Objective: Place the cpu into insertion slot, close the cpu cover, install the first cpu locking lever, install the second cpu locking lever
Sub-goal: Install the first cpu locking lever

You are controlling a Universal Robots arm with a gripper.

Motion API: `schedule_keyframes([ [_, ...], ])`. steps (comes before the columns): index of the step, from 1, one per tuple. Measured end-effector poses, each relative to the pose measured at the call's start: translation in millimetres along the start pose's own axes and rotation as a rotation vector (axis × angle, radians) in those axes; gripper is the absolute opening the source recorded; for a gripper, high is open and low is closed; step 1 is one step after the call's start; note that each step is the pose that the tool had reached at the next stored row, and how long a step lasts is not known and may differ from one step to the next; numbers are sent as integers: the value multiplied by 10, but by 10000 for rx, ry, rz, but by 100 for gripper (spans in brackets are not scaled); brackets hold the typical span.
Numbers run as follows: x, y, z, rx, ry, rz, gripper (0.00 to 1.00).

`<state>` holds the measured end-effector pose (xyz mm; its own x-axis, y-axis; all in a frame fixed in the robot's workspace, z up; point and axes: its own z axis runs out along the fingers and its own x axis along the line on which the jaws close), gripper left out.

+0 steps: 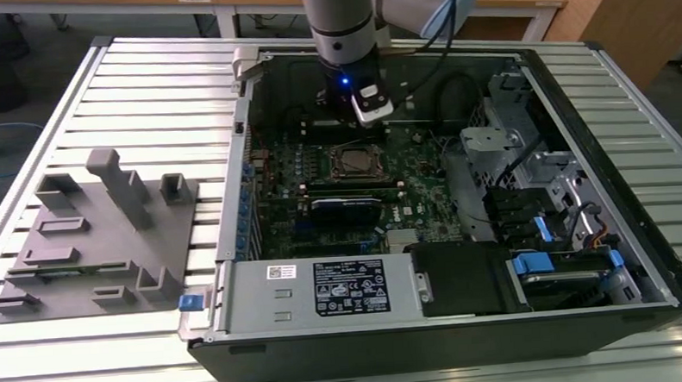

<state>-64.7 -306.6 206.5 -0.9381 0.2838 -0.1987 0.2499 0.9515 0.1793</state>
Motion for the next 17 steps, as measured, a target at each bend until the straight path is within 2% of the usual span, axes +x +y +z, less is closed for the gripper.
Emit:
schedule_keyframes([
  [3, 13, -13, -3, -178, -42, 29, 11],
  [5, 24, -22, -6, -262, -72, 40, 11],
  [13, 60, -86, -2, -492, -233, 56, 11],
  [17, 75, -114, -1, -715, -341, 81, 11],
])
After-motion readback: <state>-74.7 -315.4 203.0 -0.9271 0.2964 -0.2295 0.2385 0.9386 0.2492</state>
